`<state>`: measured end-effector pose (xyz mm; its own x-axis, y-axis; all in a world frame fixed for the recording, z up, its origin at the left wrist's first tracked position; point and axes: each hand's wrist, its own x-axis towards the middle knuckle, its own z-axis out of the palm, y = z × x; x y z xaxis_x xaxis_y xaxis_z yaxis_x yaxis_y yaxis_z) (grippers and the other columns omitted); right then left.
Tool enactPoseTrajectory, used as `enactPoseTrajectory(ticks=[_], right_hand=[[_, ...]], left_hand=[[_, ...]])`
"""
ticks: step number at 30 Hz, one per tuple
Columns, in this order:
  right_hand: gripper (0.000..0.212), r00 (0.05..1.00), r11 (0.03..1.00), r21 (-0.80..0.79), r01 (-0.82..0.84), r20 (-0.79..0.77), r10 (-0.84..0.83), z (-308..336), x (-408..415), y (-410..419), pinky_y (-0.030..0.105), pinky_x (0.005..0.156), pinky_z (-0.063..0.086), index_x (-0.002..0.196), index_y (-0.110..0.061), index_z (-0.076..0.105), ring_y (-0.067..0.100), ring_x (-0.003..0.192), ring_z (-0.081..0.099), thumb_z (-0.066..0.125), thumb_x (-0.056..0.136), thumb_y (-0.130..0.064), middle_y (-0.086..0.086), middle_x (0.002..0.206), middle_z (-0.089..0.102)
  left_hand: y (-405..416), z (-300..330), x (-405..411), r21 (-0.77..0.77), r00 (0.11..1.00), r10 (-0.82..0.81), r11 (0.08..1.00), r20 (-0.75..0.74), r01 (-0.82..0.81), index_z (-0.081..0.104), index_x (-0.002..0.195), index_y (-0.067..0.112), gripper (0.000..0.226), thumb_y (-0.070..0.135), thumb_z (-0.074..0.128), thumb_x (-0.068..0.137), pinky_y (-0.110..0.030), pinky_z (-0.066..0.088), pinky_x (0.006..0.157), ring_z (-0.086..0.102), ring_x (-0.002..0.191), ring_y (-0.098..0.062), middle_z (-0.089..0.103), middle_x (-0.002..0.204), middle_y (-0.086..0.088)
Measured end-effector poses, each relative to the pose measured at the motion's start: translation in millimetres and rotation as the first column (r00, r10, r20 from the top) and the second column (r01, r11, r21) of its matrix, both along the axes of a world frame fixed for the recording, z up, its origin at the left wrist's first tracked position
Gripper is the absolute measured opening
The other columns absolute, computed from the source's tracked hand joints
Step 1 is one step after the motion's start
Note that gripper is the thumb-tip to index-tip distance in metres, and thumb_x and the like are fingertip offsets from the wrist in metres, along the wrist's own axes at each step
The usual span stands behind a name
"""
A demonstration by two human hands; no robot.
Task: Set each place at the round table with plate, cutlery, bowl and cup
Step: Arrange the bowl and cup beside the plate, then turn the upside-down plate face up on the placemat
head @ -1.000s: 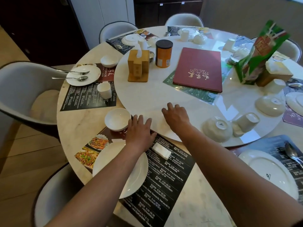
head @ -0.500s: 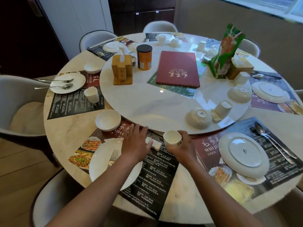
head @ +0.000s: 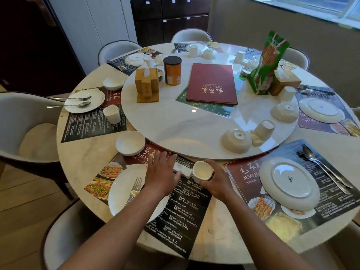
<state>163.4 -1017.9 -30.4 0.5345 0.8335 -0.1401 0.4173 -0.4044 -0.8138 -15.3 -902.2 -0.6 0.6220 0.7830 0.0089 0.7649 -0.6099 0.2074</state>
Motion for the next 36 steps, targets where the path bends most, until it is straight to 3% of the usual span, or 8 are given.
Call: enactPoseTrajectory(ticks=[15, 20, 23, 26, 29, 36], right_hand=[[0.073, 0.998, 0.998, -0.051, -0.045, 0.035, 0.047, -5.1, 2.5, -0.6, 0.034, 0.087, 0.052, 0.126, -0.037, 0.054, 0.016, 0.105, 0.061, 0.089, 0.065, -0.02, -0.008, 0.114, 0.063], [0.095, 0.996, 0.995, -0.086, -0.058, 0.066, 0.064, 3.5, 0.1, -0.7, 0.04, 0.103, 0.047, 0.144, -0.04, 0.042, 0.017, 0.127, 0.052, 0.088, 0.062, -0.047, -0.008, 0.14, 0.053], [0.092, 0.984, 0.995, -0.098, -0.031, 0.172, 0.048, 15.4, -4.0, -1.8, 0.043, 0.113, 0.037, 0.153, -0.038, 0.03, 0.017, 0.141, 0.038, 0.07, 0.075, -0.066, -0.006, 0.155, 0.039], [0.075, 0.94, 0.997, -0.07, 0.031, 0.341, -0.005, 26.5, -6.7, -4.5, 0.038, 0.115, 0.031, 0.154, -0.031, 0.03, 0.017, 0.144, 0.032, 0.058, 0.091, -0.059, -0.003, 0.156, 0.038], [0.067, 0.877, 0.995, -0.051, 0.084, 0.479, -0.049, 34.1, -8.7, -11.4, 0.042, 0.116, 0.034, 0.153, -0.029, 0.033, 0.02, 0.145, 0.031, 0.052, 0.095, -0.057, -0.001, 0.155, 0.039], [0.057, 0.774, 0.97, -0.035, 0.24, 0.611, -0.17, 41.5, -1.8, -48.0, 0.048, 0.111, 0.034, 0.147, -0.026, 0.044, 0.026, 0.141, 0.035, 0.052, 0.096, -0.051, 0.002, 0.149, 0.046]], left_hand=[[-0.1, -1.2, 3.5, 0.007, 1.0, 0.01, 1.0, -0.007, -0.01, 0.034, 0.151, 0.026, 0.065, 0.052, 0.054, 0.094, -0.049, 0.017, 0.122, 0.023, 0.149, -0.033, 0.038, 0.154, -0.008], [1.1, 2.2, 1.5, 0.004, 1.0, 0.009, 1.0, -0.006, -0.009, 0.032, 0.152, 0.026, 0.067, 0.053, 0.054, 0.094, -0.05, 0.017, 0.123, 0.021, 0.15, -0.033, 0.036, 0.155, -0.008], [0.4, 7.8, 1.8, 0.014, 1.0, 0.0, 1.0, 0.013, 0.0, 0.03, 0.153, 0.026, 0.068, 0.054, 0.052, 0.095, -0.049, 0.014, 0.124, 0.019, 0.151, -0.033, 0.033, 0.157, -0.009], [-2.8, 17.3, 4.8, 0.013, 0.998, -0.033, 0.999, 0.044, 0.032, 0.026, 0.155, 0.026, 0.069, 0.055, 0.049, 0.097, -0.049, 0.014, 0.124, 0.016, 0.151, -0.032, 0.029, 0.16, -0.01], [-8.5, 27.5, 9.6, 0.018, 0.994, -0.083, 0.996, 0.077, 0.082, 0.023, 0.156, 0.027, 0.071, 0.056, 0.049, 0.097, -0.05, 0.014, 0.123, 0.015, 0.152, -0.032, 0.027, 0.161, -0.01], [-33.4, 36.2, 32.3, 0.031, 0.972, -0.222, 0.975, 0.077, 0.22, 0.02, 0.157, 0.028, 0.073, 0.056, 0.049, 0.097, -0.048, 0.012, 0.124, 0.013, 0.152, -0.032, 0.023, 0.163, -0.01]])
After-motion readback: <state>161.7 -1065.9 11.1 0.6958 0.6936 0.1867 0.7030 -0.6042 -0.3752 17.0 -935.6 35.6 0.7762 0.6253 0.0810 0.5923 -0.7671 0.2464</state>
